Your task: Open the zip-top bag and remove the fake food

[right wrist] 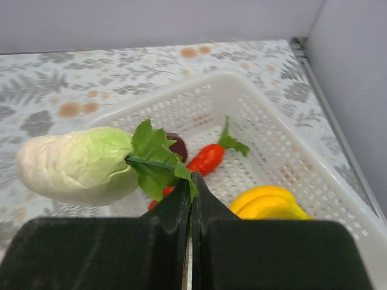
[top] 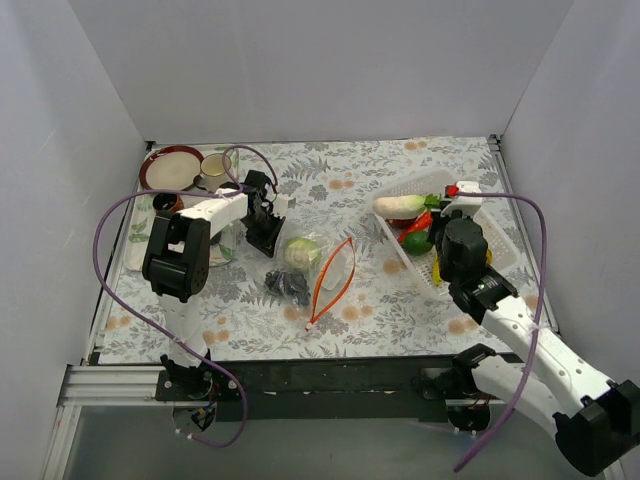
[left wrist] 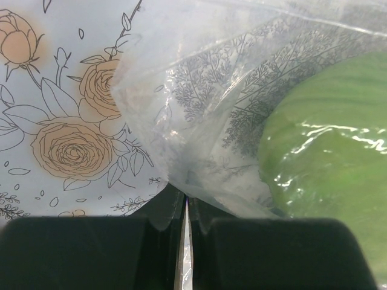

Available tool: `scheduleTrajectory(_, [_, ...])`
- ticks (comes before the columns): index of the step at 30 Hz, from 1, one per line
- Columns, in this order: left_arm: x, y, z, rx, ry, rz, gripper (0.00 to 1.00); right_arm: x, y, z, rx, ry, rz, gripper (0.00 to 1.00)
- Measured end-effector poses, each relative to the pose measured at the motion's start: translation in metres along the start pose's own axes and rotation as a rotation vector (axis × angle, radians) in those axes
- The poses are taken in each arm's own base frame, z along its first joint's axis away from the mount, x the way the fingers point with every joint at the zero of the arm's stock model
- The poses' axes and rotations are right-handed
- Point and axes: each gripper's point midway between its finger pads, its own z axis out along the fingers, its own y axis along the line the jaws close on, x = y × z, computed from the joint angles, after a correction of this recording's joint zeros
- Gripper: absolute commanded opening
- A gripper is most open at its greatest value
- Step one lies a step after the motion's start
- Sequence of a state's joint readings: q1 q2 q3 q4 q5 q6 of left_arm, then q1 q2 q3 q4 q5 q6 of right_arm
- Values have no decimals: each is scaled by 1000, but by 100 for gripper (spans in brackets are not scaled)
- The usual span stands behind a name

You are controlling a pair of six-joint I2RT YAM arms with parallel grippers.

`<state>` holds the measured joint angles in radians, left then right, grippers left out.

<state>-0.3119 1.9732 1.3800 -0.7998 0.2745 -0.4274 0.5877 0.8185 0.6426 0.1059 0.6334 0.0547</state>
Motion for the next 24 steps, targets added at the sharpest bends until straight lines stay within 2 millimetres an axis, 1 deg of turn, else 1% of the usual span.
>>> scheduleTrajectory(3, [0, -1, 0, 4, 0, 1, 0, 23, -28, 17, 124, 71, 29, 1])
scheduleTrajectory(5, [0, -2, 0, 4, 0, 2, 0, 40, -35, 22, 156, 115, 31, 3])
scheduleTrajectory(6, [0, -2, 0, 4, -1, 3, 0, 49, -37, 24, 166, 138, 29, 16])
scheduleTrajectory(7, [-1, -2, 0, 4, -1, 4, 0, 56, -38, 25, 171, 155, 25, 46])
scheduleTrajectory(8, [-1, -2, 1, 4, -1, 5, 0, 64, -39, 26, 179, 181, 19, 59])
scheduleTrajectory(9, [-1, -3, 1, 5, -2, 6, 0, 69, -39, 27, 182, 196, 27, 78])
scheduleTrajectory(10, [-1, -3, 1, 6, -3, 6, 0, 75, -40, 28, 187, 216, 20, 98])
scheduleTrajectory(12, [-1, -3, 1, 10, -6, 6, 0, 89, -39, 31, 196, 275, 3, 98])
scheduleTrajectory(14, [-2, -4, 1, 13, -7, 4, 0, 93, -40, 31, 203, 302, 1, 98])
scheduleTrajectory(17, [-2, -5, 1, 15, -10, 4, 0, 92, -38, 31, 202, 331, 1, 98])
scheduleTrajectory(19, [-2, -5, 1, 15, -10, 4, 0, 85, -30, 30, 161, 323, 8, 98])
scheduleTrajectory(20, [-2, -5, 2, 16, -10, 4, 0, 81, -22, 28, 109, 315, 13, 99])
scheduleTrajectory(21, [-3, -5, 1, 16, -11, 4, 0, 76, -8, 25, 20, 305, 20, 99])
scheduleTrajectory(22, [-2, -5, 2, 16, -10, 4, 0, 70, 10, 21, -89, 287, 30, 99])
scheduleTrajectory(24, [-3, -5, 2, 16, -10, 3, 0, 58, 49, 4, -301, 242, 28, 99])
